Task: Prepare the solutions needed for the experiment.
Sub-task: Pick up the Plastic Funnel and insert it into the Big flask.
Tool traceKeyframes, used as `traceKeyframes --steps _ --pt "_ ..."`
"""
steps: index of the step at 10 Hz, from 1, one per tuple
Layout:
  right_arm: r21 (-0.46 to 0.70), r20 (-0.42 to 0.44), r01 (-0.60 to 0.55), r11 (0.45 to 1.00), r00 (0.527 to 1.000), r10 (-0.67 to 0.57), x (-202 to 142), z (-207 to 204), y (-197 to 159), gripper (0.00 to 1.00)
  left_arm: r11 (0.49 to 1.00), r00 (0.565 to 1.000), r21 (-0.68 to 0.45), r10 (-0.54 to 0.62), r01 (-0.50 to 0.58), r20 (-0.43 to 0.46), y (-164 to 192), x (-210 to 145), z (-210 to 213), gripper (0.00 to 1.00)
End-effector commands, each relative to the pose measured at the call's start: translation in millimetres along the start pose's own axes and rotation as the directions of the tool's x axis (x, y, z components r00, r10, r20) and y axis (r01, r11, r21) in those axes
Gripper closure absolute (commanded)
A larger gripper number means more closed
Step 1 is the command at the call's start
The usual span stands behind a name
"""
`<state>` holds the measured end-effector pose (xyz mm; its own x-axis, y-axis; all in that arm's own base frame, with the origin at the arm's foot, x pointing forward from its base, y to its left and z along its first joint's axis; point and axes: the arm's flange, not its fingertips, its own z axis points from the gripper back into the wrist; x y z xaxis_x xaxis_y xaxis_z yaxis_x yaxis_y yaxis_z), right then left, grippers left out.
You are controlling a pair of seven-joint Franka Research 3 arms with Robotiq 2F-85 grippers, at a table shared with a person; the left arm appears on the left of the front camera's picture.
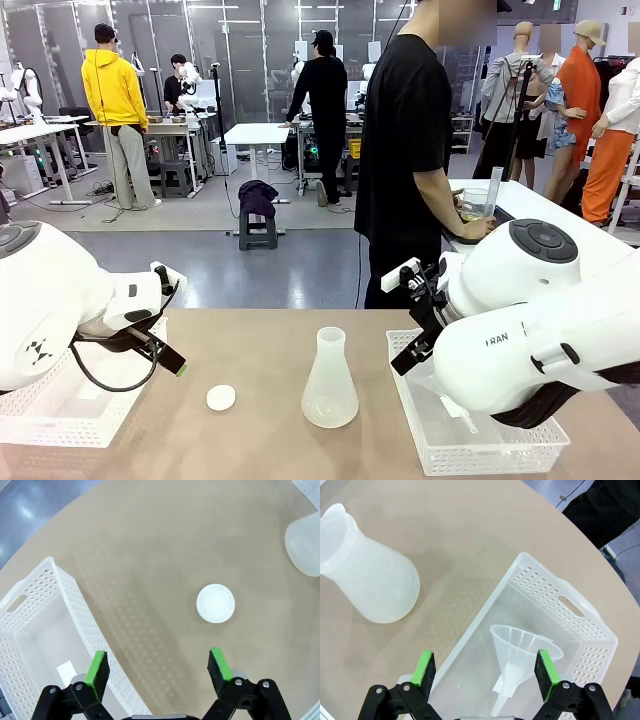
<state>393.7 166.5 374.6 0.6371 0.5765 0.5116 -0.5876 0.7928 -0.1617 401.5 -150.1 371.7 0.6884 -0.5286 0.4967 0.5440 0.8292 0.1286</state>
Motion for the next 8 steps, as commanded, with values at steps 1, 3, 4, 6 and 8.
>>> traceKeyframes --steps 1,3,4,6,8 --pt "-0.027 0.01 0.038 0.999 0.999 -0.038 3 22 -2 0.0 1.0 1.0 -0.008 -0.01 0.01 0.012 -2 2 9 0.0" --pt "-0.049 0.019 0.061 0.997 0.998 -0.06 8 48 -7 0.0 1.0 0.999 -0.018 0.007 -0.006 0.032 -4 6 28 0.0" --pt "-0.071 0.03 0.073 0.995 0.997 -0.071 11 65 -8 0.0 0.999 0.998 -0.031 0.029 -0.028 0.05 -5 8 41 0.0" --pt "-0.131 0.058 0.064 0.989 0.997 -0.057 14 94 -8 0.0 0.999 0.997 -0.014 0.04 -0.04 0.064 -16 10 67 0.0" --pt "-0.172 0.065 0.085 0.981 0.995 -0.075 15 115 -3 0.0 0.999 0.994 0.012 0.042 -0.044 0.1 -29 8 94 0.0"
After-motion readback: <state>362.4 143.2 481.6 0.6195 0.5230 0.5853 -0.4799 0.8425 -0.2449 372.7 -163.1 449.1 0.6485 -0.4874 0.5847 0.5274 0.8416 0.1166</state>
